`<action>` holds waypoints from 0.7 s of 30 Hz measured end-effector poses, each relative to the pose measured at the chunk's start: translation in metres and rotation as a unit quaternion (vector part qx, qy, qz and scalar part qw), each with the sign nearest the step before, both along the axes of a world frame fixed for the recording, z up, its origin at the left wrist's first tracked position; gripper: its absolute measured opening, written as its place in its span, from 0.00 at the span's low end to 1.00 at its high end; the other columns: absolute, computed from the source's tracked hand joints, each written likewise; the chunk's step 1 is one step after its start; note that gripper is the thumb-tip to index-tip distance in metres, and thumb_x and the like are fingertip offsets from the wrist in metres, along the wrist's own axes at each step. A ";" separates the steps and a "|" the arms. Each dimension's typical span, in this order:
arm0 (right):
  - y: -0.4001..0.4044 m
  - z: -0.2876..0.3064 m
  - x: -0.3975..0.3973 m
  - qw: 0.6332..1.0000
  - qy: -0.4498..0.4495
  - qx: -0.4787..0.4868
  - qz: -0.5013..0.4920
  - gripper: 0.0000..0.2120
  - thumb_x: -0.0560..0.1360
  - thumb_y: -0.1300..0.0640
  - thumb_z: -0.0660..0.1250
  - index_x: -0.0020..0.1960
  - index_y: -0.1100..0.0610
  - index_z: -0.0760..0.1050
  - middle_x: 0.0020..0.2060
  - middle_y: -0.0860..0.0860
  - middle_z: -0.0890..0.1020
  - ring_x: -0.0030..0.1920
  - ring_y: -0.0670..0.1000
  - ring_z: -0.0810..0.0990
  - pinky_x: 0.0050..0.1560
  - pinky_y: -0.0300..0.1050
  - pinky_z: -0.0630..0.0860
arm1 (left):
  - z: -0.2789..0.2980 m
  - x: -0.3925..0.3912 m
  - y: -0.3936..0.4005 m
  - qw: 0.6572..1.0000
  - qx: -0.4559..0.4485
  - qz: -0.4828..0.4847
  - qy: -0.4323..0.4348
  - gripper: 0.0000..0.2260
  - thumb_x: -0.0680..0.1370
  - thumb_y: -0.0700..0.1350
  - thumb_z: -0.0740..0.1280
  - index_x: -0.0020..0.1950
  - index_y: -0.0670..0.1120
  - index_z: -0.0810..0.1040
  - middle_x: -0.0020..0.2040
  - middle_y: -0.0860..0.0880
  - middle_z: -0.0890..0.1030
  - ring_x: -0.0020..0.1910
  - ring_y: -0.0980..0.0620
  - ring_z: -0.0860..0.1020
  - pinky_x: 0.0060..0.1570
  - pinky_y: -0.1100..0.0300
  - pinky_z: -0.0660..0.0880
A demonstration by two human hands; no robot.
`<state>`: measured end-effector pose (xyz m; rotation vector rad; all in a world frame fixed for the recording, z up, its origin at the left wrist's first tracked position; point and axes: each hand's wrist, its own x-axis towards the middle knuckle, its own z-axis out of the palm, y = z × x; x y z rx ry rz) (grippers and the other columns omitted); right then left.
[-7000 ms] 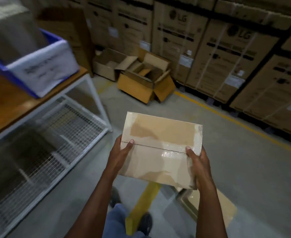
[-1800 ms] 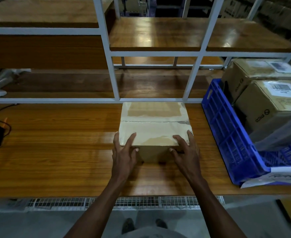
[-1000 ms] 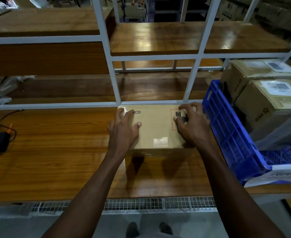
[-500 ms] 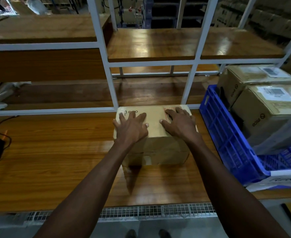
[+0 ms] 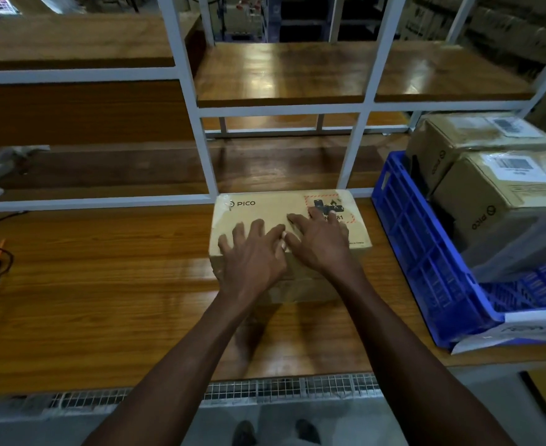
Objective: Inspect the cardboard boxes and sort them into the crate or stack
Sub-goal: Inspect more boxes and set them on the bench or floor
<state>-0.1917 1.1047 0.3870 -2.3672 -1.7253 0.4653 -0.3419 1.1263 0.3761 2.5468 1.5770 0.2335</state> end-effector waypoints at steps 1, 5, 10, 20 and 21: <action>-0.001 -0.002 -0.001 1.000 -0.004 0.008 0.001 0.26 0.84 0.38 0.56 0.81 0.40 0.61 0.84 0.53 0.57 0.83 0.65 0.50 0.79 0.66 0.51 | -0.003 -0.003 -0.001 1.000 0.007 0.001 -0.004 0.22 0.84 0.57 0.55 0.79 0.63 0.62 0.79 0.50 0.64 0.78 0.41 0.59 0.73 0.36 0.56; -0.013 -0.012 0.005 0.996 0.022 0.084 0.002 0.24 0.83 0.38 0.60 0.77 0.43 0.68 0.81 0.52 0.64 0.82 0.60 0.56 0.80 0.63 0.52 | -0.012 -0.013 0.007 0.999 0.007 -0.010 -0.029 0.22 0.84 0.61 0.55 0.79 0.65 0.62 0.81 0.53 0.62 0.80 0.43 0.56 0.74 0.38 0.54; -0.056 -0.043 0.021 0.979 0.014 0.198 -0.054 0.26 0.79 0.32 0.61 0.73 0.41 0.72 0.79 0.48 0.68 0.81 0.56 0.58 0.77 0.67 0.53 | -0.036 -0.034 0.005 0.991 0.036 0.001 -0.130 0.21 0.83 0.62 0.58 0.76 0.63 0.69 0.80 0.55 0.66 0.80 0.50 0.58 0.74 0.42 0.52; -0.087 -0.084 0.033 0.903 0.258 0.321 -0.121 0.33 0.79 0.55 0.74 0.78 0.39 0.65 0.74 0.52 0.64 0.69 0.52 0.71 0.55 0.44 0.83 | -0.073 -0.052 -0.020 0.916 -0.023 0.080 -0.393 0.32 0.80 0.43 0.70 0.79 0.64 0.62 0.83 0.52 0.47 0.77 0.39 0.65 0.55 0.41 0.83; -0.084 -0.083 0.033 0.900 0.257 0.328 -0.128 0.32 0.79 0.55 0.74 0.78 0.40 0.65 0.73 0.52 0.65 0.68 0.51 0.71 0.55 0.43 0.82 | -0.071 -0.050 -0.018 0.914 -0.019 0.084 -0.395 0.34 0.80 0.42 0.71 0.79 0.65 0.62 0.82 0.50 0.49 0.76 0.40 0.65 0.54 0.41 0.83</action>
